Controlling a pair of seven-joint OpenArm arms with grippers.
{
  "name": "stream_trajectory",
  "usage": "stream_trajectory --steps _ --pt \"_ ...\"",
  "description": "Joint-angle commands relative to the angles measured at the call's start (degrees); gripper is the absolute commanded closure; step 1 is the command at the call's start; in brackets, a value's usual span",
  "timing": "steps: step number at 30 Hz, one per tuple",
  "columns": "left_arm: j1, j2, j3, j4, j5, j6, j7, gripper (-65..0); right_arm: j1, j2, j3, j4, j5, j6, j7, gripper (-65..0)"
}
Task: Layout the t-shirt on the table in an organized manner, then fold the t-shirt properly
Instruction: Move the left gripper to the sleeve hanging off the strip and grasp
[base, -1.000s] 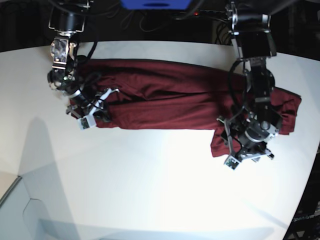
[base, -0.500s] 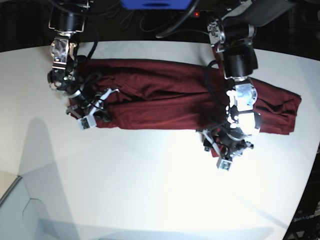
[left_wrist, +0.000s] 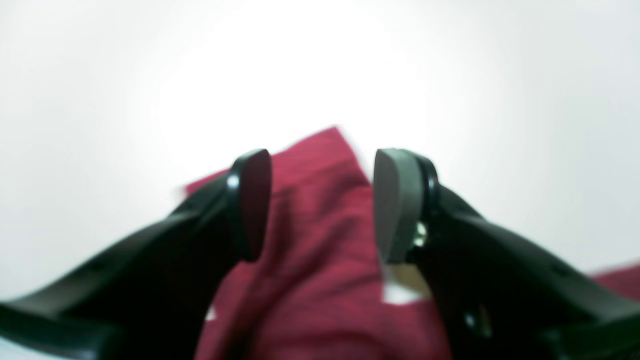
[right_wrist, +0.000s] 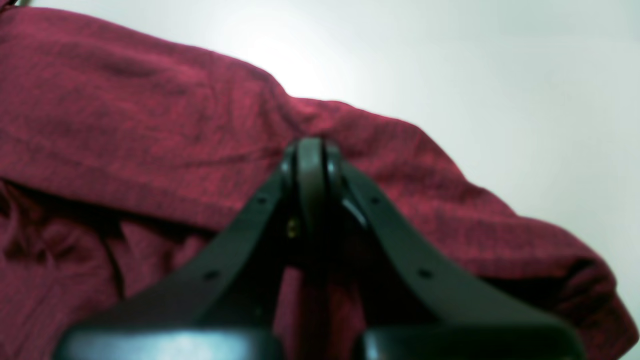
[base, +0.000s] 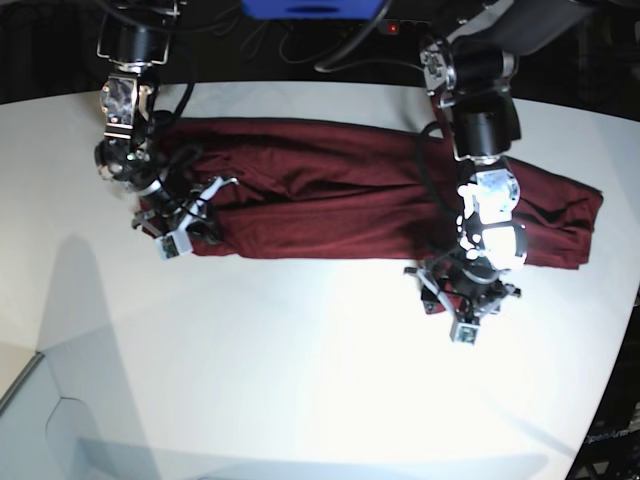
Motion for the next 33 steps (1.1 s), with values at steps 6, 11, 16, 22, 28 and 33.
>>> stream_trajectory --steps 6,11,16,22,28,33 --pt "-2.9 -0.4 0.1 -7.1 -0.5 -0.6 -1.5 -32.0 1.0 0.3 0.0 0.9 1.1 0.2 1.3 0.0" --pt "-3.0 -0.9 0.1 -9.8 -0.5 -0.6 -3.8 -31.6 0.9 0.3 0.0 0.9 1.1 0.2 1.3 0.0" --pt "-2.9 -1.1 0.1 -9.5 -0.5 -0.6 -4.0 -17.6 0.9 0.3 0.0 0.9 1.1 0.2 1.3 0.0" --pt "-2.7 -1.1 0.0 -4.8 -0.5 -0.5 -3.7 0.0 0.9 0.3 0.0 0.8 1.1 0.2 1.3 0.0" --pt "1.5 -0.9 0.0 10.1 -0.5 -0.6 -1.7 -0.1 1.4 0.4 0.1 -2.4 1.0 0.2 1.3 0.0" --pt "5.7 -2.6 -3.5 26.2 -7.1 -0.8 6.9 -0.1 1.4 1.4 0.1 -2.7 1.0 0.2 1.3 0.0"
